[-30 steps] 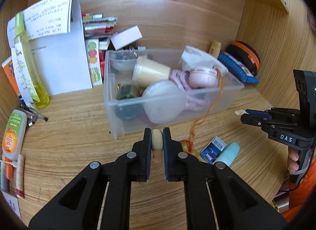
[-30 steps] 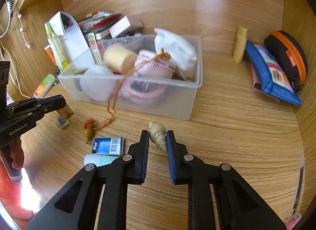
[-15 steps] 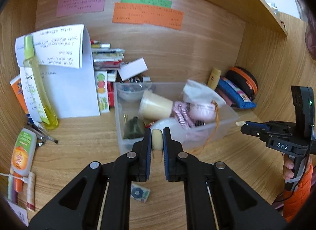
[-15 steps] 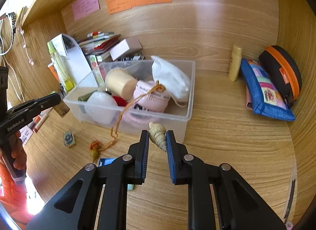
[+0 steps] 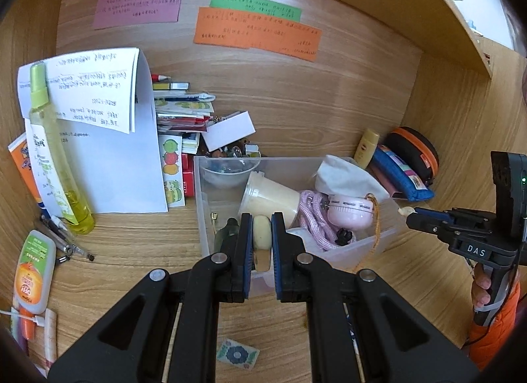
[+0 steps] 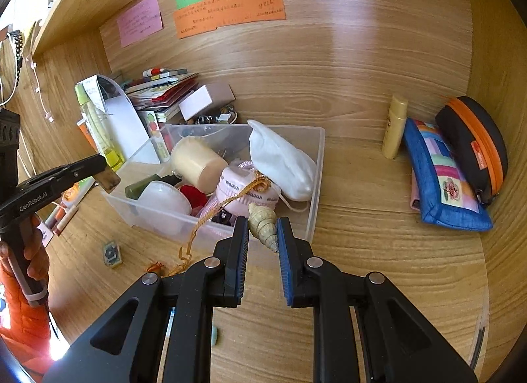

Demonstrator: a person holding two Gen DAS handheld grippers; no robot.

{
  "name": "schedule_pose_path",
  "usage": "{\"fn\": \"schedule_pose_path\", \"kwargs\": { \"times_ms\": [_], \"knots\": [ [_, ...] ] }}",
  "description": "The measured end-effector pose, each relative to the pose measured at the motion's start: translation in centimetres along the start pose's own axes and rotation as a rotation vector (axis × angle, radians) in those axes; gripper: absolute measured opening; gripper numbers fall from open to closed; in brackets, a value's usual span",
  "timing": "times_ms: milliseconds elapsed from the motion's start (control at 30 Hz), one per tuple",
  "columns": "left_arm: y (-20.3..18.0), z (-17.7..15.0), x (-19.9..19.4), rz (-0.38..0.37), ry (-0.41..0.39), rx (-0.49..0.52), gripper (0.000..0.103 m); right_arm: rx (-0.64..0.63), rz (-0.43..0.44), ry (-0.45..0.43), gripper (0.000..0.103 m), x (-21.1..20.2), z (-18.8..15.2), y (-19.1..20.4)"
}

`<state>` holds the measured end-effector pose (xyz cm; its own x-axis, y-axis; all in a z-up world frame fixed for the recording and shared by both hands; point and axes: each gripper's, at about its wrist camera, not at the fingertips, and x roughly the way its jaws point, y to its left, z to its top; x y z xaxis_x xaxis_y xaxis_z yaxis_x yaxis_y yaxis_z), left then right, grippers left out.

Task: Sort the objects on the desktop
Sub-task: 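Carry the stick and seashell into the box and open both grippers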

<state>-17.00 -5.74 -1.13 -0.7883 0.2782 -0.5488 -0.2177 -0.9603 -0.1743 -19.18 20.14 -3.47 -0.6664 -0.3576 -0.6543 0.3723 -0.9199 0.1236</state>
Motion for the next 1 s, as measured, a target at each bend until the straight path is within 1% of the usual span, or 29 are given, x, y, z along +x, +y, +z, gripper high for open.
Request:
{"fn": "schedule_pose_path", "kwargs": {
  "times_ms": [167, 267, 667, 833, 1000],
  "knots": [
    [0.2, -0.1, 1.4, -0.007, 0.025, 0.000, 0.009, 0.002, -0.002, 0.016, 0.016, 1.2, 0.3, -0.2],
    [0.3, -0.1, 1.8, -0.014, 0.033, 0.002, 0.009, 0.005, -0.018, 0.020, 0.016, 1.5, 0.3, -0.3],
    [0.8, -0.6, 4.4, -0.027, 0.102, -0.004, 0.009, 0.003, -0.014, 0.046, 0.016, 3.0, 0.6, -0.6],
    [0.9, -0.7, 4.5, -0.033, 0.109, -0.009, 0.009, 0.005, -0.014, 0.045, 0.016, 3.1, 0.7, -0.6],
    [0.7, -0.5, 3.9, -0.036, 0.096, -0.007, 0.009, -0.004, -0.014, 0.037, 0.016, 2.8, 0.7, -0.1]
  ]
}}
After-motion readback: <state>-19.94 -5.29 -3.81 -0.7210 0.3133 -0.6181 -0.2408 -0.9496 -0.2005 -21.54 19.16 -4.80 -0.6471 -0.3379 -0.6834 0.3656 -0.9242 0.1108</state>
